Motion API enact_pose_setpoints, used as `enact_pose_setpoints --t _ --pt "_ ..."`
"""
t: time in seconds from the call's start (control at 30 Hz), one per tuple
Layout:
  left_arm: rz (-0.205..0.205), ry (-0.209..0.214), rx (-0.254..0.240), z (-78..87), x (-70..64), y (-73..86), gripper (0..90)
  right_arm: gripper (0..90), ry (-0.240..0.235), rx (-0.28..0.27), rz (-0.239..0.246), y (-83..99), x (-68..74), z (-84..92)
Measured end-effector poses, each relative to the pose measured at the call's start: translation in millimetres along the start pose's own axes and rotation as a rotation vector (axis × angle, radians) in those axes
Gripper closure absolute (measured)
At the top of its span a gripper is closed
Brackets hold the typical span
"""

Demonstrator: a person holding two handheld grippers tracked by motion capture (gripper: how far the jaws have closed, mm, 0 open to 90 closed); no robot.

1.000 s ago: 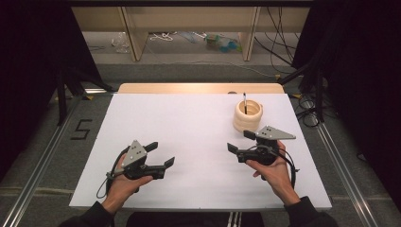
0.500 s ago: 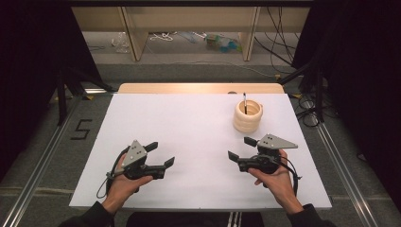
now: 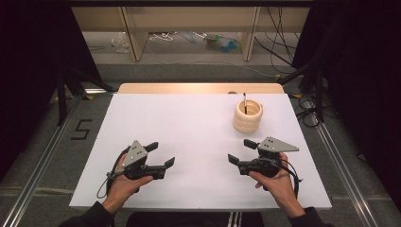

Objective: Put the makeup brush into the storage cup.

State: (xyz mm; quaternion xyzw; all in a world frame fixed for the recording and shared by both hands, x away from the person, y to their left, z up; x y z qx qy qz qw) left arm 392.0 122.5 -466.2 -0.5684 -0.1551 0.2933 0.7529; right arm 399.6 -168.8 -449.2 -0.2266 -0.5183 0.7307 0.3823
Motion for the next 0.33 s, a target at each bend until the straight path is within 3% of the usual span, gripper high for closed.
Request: enact_pose_setpoints --t 0.33 --pt "0.002 -0.005 0.005 0.0 0.3 0.4 17.5 16.5 0.004 0.023 -0.01 1.2 -1.3 1.0"
Point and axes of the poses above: each handheld gripper's, and its own axes: z roughly backward along the jaws, y roughly out of its underside, x roughly to its left, the point moved 7 cm from there along -z, roughly forward along the jaws, and after that the axes turned 9 degrees about y, right-handed, at the moved point
